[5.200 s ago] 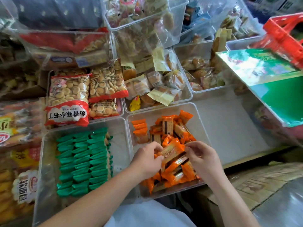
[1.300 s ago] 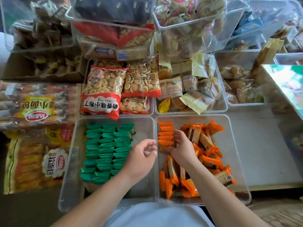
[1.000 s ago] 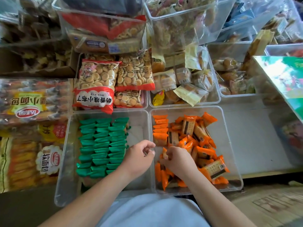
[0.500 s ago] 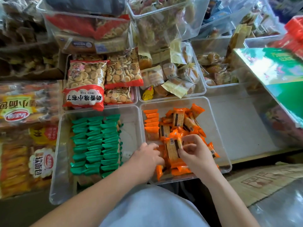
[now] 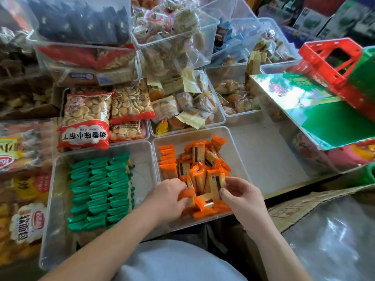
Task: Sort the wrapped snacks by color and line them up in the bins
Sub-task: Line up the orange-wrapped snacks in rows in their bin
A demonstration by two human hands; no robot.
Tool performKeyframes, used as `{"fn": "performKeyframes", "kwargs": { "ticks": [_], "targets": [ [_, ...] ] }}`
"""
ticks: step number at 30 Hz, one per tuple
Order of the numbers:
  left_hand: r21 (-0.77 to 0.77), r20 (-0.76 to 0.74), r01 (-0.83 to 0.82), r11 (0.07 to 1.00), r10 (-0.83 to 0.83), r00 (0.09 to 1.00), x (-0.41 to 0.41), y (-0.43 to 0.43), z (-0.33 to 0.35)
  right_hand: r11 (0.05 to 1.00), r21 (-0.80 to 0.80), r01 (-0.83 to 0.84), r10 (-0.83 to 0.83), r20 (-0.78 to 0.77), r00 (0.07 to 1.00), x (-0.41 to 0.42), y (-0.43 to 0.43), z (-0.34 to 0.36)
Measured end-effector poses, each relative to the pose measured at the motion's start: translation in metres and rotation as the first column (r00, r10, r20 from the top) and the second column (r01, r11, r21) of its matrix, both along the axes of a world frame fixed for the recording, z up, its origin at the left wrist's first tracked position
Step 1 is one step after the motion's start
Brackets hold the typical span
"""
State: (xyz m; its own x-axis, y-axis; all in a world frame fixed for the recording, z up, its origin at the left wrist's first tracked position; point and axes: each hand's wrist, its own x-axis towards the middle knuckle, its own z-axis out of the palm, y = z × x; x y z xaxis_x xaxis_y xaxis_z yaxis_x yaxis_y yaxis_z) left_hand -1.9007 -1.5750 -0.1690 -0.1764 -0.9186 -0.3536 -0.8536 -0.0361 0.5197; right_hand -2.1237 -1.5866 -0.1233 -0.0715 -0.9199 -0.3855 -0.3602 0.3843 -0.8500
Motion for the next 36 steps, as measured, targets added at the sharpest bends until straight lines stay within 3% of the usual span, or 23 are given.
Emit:
{"fn": "performKeyframes", "kwargs": {
  "ticks": [2,4,6,10,14,19,20,24,29,33,36],
  "targets": [
    [0.057,-0.237,-0.246,0.967,0.253,0.938,0.007,0.001,0.012,0.998,-0.043,-0.039,0.037,-0.057,0.998,0.002,-0.001,0.005],
    [0.206,-0.477,-0.401,0.893,0.450,0.755,0.009,0.000,0.021,0.994,-0.080,-0.075,0.070,-0.065,0.995,0.006,-0.003,0.008],
    [0.355,-0.619,-0.445,0.822,0.563,0.547,0.007,0.003,0.031,0.988,-0.110,-0.110,0.106,-0.048,0.993,0.015,-0.003,0.009],
    [0.556,-0.655,-0.400,0.729,0.680,0.329,0.000,0.012,0.040,0.974,-0.090,-0.207,0.211,0.036,0.977,0.033,0.005,0.007],
    [0.687,-0.628,-0.300,0.662,0.748,0.215,0.004,0.018,0.042,0.953,-0.082,-0.292,0.297,0.051,0.954,0.039,0.014,-0.002],
    [0.774,-0.611,-0.162,0.612,0.789,0.056,0.013,0.019,0.043,0.959,-0.033,-0.283,0.284,0.176,0.942,0.043,0.020,0.000],
    [0.768,-0.623,-0.149,0.623,0.780,0.052,0.015,0.019,0.044,0.959,-0.040,-0.280,0.282,0.170,0.944,0.041,0.019,0.001],
    [0.659,-0.696,-0.197,0.726,0.688,0.205,0.014,0.022,0.041,0.967,-0.051,-0.251,0.256,0.160,0.953,0.036,0.019,0.008],
    [0.580,-0.712,-0.355,0.733,0.668,0.217,0.007,0.023,0.034,0.990,-0.057,-0.128,0.136,0.174,0.975,0.034,0.022,0.006],
    [0.488,-0.712,-0.452,0.746,0.640,0.289,0.007,0.025,0.032,0.998,-0.013,-0.057,0.058,0.208,0.976,0.033,0.024,0.003],
    [0.469,-0.705,-0.513,0.719,0.654,0.272,0.012,0.023,0.030,1.000,-0.025,-0.003,0.008,0.214,0.977,0.031,0.024,0.004]
  ]
}}
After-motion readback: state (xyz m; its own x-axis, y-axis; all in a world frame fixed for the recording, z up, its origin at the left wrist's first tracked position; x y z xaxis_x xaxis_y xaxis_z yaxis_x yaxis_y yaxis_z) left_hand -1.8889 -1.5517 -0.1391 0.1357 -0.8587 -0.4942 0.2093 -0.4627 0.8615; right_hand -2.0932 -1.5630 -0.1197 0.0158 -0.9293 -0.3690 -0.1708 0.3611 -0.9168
